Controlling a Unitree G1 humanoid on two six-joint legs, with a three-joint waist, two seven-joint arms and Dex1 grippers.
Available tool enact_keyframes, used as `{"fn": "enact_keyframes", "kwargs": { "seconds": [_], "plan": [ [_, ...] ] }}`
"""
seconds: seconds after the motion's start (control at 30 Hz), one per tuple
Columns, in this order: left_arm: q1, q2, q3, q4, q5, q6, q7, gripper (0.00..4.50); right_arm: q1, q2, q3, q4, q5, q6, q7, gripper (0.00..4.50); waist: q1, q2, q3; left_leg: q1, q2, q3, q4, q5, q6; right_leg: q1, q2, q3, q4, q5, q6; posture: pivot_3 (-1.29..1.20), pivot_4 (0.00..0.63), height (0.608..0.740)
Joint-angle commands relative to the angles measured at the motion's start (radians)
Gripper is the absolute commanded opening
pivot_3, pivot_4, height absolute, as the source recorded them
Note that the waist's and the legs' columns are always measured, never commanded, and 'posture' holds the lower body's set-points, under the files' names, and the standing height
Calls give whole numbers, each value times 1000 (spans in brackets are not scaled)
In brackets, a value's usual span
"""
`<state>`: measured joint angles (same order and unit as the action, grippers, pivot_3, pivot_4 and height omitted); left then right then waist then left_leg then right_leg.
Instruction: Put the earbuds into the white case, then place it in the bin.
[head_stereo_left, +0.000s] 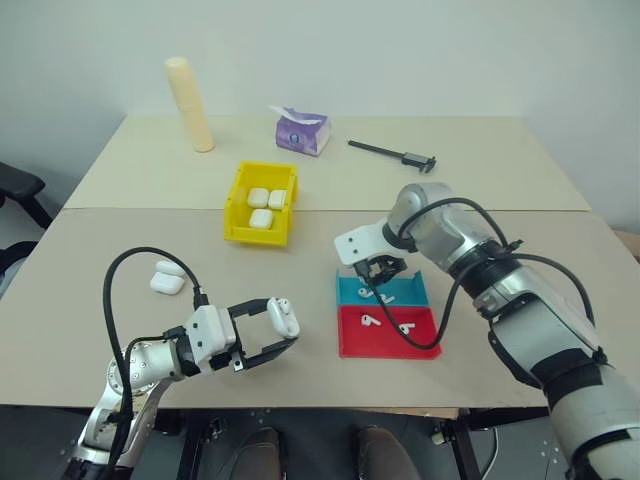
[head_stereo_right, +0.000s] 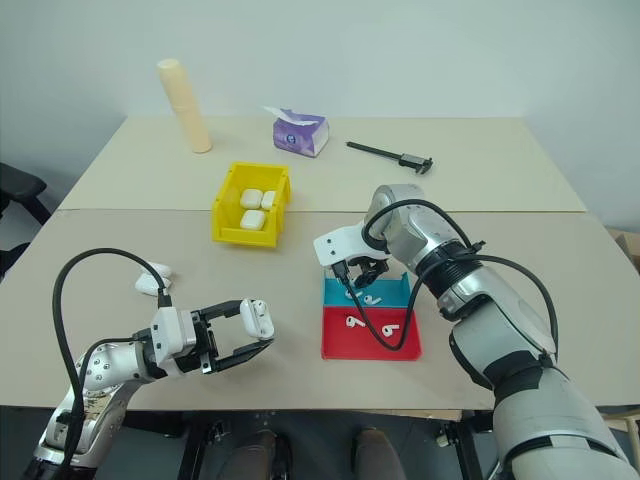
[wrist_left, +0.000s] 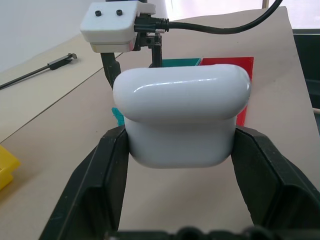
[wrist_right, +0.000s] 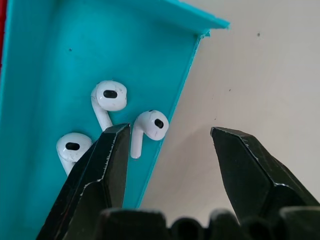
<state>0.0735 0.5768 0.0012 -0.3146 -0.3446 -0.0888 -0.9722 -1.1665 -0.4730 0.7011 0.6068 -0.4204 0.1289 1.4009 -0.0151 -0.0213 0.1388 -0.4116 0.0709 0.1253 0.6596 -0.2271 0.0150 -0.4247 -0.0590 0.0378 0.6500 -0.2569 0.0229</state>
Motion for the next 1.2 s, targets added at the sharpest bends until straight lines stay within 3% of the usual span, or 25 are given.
{"fn": "enact_keyframes", "kwargs": {
  "seconds": [0.03, 0.37, 0.43, 0.77, 0.93, 1.2],
  "plan": [
    [-1, 7, 1, -44, -4, -7, 7, 2795, -13, 7, -21, -6, -8, -20, 7, 3074, 0, 0, 0, 0, 0, 0, 0, 0, 0, 0, 0, 0, 0, 0, 0, 0, 150, 740],
    [0, 11, 1, -56, -5, 2, 11, 2795, 0, 23, -23, -8, -16, -12, 13, 3074, 0, 0, 0, 0, 0, 0, 0, 0, 0, 0, 0, 0, 0, 0, 0, 0, 150, 740],
    [2, 14, 4, -57, -7, 3, 10, 2795, 5, 20, -23, -12, -20, -18, 11, 2702, 0, 0, 0, 0, 0, 0, 0, 0, 0, 0, 0, 0, 0, 0, 0, 0, 150, 740],
    [1, 16, 1, -49, -1, -1, 13, 2795, 17, 16, -20, -19, -40, -14, 14, 2702, 0, 0, 0, 0, 0, 0, 0, 0, 0, 0, 0, 0, 0, 0, 0, 0, 150, 740],
    [2, 17, 0, -47, 0, -5, 12, 2795, 24, 11, -19, -26, -45, -17, 15, 1517, 0, 0, 0, 1, 0, 0, 0, 0, 0, 1, 0, 0, 0, 0, 0, 0, 150, 740],
    [3, 18, 0, -48, -3, -1, 11, 2795, 32, 3, -23, -47, -47, -4, 25, 1517, 0, 0, 0, 1, 0, 0, 0, 0, 0, 1, 0, 0, 0, 0, 0, 0, 150, 740]
  ]
}}
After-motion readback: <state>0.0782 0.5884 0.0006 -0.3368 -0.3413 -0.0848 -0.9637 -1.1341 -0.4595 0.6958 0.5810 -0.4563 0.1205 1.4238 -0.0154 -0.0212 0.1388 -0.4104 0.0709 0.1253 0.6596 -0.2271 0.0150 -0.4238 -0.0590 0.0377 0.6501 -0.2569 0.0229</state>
